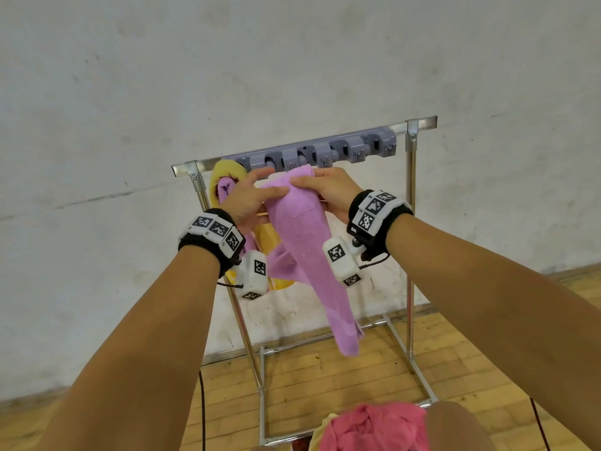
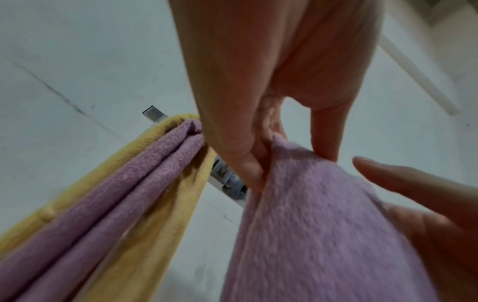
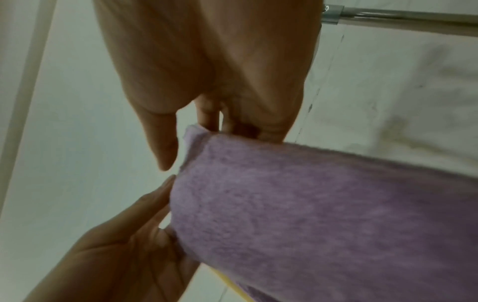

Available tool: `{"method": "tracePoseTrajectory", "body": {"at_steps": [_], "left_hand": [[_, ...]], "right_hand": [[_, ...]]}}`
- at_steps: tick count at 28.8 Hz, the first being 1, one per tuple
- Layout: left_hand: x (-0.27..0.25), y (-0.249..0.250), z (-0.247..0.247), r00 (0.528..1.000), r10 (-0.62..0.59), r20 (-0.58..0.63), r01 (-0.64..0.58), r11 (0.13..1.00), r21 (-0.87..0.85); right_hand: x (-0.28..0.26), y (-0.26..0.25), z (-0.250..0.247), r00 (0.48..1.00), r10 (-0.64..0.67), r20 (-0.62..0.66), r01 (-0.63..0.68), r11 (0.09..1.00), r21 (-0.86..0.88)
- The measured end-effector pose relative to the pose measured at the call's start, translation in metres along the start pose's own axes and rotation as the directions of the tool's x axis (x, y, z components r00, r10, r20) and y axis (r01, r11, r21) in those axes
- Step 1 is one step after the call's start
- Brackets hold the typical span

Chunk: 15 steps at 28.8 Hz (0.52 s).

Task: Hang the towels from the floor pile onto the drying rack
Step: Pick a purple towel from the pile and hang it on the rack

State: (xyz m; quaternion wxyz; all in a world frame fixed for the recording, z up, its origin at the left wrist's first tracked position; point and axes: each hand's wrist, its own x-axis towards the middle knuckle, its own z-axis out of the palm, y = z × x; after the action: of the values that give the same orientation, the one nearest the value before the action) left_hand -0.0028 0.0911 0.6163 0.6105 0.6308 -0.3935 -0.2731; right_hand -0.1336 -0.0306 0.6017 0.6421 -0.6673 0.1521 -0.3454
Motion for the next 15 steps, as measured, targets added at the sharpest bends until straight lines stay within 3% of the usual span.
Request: {"method": "tracePoseTrajectory", "body": {"at_steps": [4, 8, 12, 15], "left_hand": [[0.003, 0.005, -0.002, 0.983, 0.133, -0.13, -0.144, 0.987, -0.078], [0.003, 0.008, -0.007, 0.972, 0.109, -0.207, -0.141, 0.98, -0.144], [0.002, 0.004, -0.012, 0.98, 0.143, -0.135, -0.131, 0.987, 0.099], [0.002, 0.004, -0.01, 0.973, 0.17, -0.156, -0.131, 0.964, 0.232]], "right_hand": [[-0.006, -0.001, 0.002, 0.987, 0.097, 0.125, -0.087, 0.993, -0.081], [-0.007, -0.007, -0.003, 0.995, 0.046, 0.092, -0.036, 0.994, -0.108], [-0.003, -0.02, -0.005, 0.999, -0.015, 0.048, 0.016, 0.999, -0.035], [-0.004, -0.027, -0.002, 0.998, -0.007, 0.068, 0.01, 0.999, -0.035]]}}
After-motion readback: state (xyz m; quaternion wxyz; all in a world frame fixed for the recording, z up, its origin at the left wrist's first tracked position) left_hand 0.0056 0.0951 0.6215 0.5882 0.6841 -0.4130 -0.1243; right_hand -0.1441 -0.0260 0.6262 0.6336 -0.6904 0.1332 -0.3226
